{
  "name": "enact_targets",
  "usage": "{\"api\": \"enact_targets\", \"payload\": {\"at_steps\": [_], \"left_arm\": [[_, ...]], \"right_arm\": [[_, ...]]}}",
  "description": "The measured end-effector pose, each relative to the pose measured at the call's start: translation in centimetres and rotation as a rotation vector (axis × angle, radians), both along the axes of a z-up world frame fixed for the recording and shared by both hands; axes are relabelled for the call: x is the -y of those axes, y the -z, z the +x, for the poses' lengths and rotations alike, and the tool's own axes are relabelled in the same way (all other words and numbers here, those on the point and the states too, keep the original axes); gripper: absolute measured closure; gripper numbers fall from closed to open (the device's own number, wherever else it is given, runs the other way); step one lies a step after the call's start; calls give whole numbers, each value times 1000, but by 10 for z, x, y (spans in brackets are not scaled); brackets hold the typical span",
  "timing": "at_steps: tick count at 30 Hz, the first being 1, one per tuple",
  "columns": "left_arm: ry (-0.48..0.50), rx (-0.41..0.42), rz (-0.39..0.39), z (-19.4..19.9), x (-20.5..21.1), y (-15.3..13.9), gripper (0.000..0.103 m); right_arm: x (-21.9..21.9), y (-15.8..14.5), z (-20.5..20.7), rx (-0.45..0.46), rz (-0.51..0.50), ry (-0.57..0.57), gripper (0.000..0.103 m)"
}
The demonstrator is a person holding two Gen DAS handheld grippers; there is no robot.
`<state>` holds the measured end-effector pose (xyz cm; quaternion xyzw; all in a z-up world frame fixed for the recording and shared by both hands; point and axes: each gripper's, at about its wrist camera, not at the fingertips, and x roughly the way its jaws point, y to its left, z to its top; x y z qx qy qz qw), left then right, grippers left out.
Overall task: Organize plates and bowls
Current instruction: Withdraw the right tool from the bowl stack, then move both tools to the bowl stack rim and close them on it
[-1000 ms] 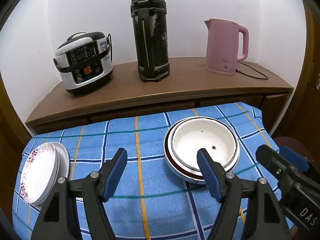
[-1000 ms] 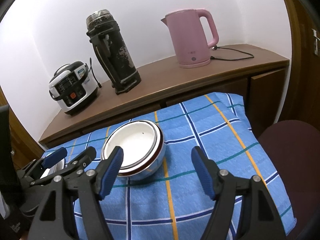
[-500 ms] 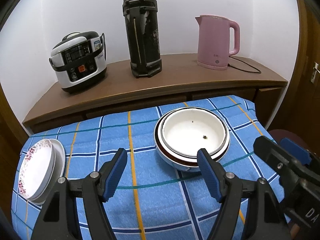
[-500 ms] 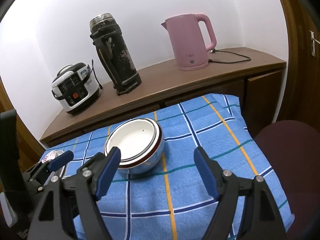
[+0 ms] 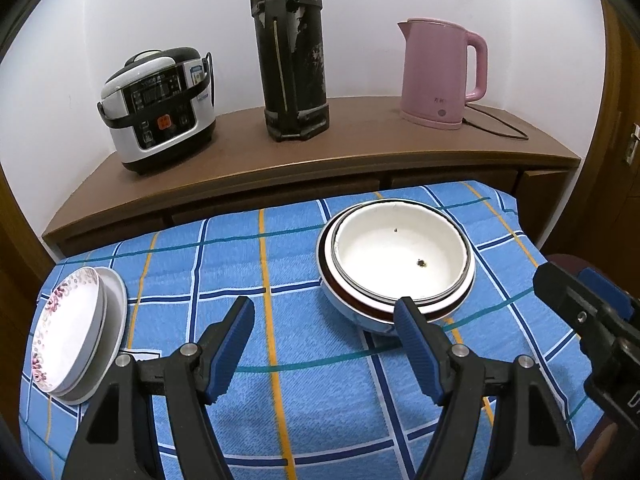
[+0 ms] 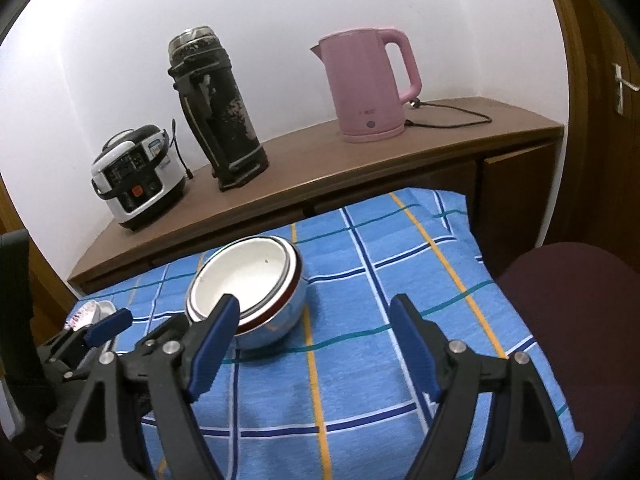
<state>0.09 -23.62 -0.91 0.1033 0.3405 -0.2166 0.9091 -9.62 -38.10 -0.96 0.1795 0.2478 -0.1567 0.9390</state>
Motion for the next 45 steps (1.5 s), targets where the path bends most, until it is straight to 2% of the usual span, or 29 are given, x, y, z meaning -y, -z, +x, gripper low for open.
{"api": "enact_targets", "payload": {"at_steps": [10,16,25,45], "left_arm": [[-60,-2,-24,15,-21,4,29],[-65,1,-52,27,-18,-1,28],[-75,8,-50,44,-8,-6,28],[-61,-8,-59,61,6,-4,28]], "right_arm": [[4,-2,3,25,-53,-13,22],[2,-4,18,34,-83,-46,22],[9,-4,39,58,-31,-54,22],[11,0,62,6,-76,-72,22]]}}
